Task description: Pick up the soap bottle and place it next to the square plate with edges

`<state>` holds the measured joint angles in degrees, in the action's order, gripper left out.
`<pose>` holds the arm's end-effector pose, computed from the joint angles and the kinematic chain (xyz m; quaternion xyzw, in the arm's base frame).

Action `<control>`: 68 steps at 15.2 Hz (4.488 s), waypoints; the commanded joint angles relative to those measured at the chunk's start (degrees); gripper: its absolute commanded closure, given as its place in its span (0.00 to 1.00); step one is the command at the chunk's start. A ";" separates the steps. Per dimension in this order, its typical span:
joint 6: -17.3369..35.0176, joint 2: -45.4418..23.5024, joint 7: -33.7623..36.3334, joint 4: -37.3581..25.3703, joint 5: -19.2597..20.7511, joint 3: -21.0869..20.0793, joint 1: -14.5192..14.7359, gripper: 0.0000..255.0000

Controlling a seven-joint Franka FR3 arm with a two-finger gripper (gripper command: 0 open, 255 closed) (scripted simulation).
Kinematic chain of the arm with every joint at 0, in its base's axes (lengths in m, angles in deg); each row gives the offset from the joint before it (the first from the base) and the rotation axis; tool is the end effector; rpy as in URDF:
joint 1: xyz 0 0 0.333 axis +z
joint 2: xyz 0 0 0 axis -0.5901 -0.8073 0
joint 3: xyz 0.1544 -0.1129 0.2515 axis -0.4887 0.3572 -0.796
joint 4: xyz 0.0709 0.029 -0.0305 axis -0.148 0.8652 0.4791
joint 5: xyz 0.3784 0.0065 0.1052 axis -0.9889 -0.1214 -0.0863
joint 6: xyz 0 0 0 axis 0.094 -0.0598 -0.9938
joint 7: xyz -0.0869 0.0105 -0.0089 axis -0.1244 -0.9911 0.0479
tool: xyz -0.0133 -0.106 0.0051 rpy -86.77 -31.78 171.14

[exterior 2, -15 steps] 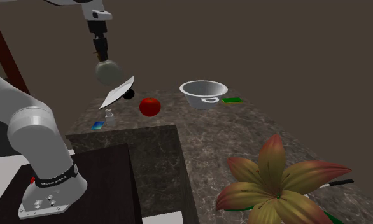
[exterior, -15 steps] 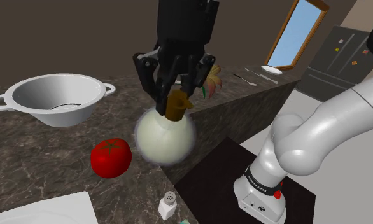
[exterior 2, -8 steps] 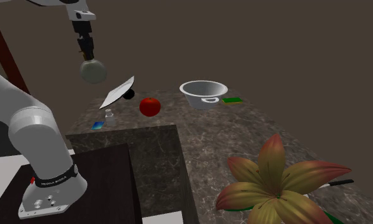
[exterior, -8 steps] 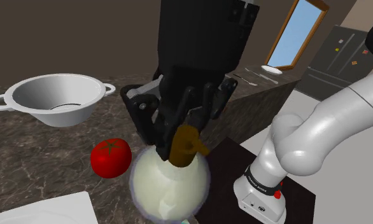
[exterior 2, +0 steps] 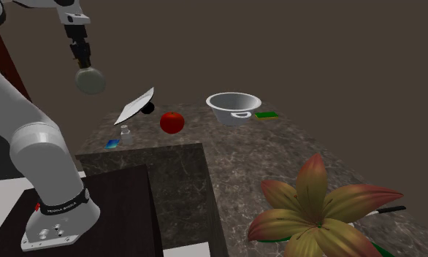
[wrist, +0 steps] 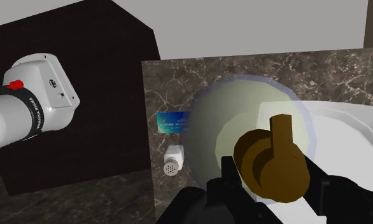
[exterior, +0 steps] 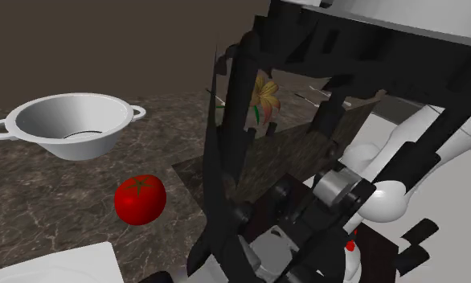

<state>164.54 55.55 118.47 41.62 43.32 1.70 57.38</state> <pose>0.0683 0.4906 0.6264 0.9959 -0.0898 -0.0004 0.0076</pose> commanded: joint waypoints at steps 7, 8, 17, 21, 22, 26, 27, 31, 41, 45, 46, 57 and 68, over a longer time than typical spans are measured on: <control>2.10 -9.58 11.94 -5.75 6.11 -11.83 -0.85 1.00; 2.87 -9.26 11.71 -4.79 5.83 -11.67 -0.79 1.00; 9.73 -7.37 10.35 3.18 4.12 -11.09 -0.18 1.00; 12.79 -7.21 10.16 6.32 3.87 -11.32 -0.03 1.00; 13.56 -7.23 10.15 7.08 3.85 -11.43 -0.01 1.00; 16.65 -7.56 10.25 9.95 3.95 -11.98 0.01 1.00; 17.43 -7.70 10.32 10.64 4.03 -12.15 0.00 1.00; 20.56 -8.53 10.75 13.26 4.55 -13.00 -0.15 1.00; 28.54 -12.68 13.42 18.99 7.98 -15.90 -1.04 1.00; 31.72 -15.42 15.43 20.94 10.66 -17.10 -1.41 1.00; 32.51 -16.21 16.04 21.39 11.49 -17.37 -1.46 1.00; 34.66 -18.70 18.02 22.59 14.18 -17.78 -1.34 0.00; 27.20 -11.87 12.84 18.00 7.23 -15.91 -1.39 0.00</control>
<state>192.19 43.50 131.50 59.93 50.77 -14.36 55.94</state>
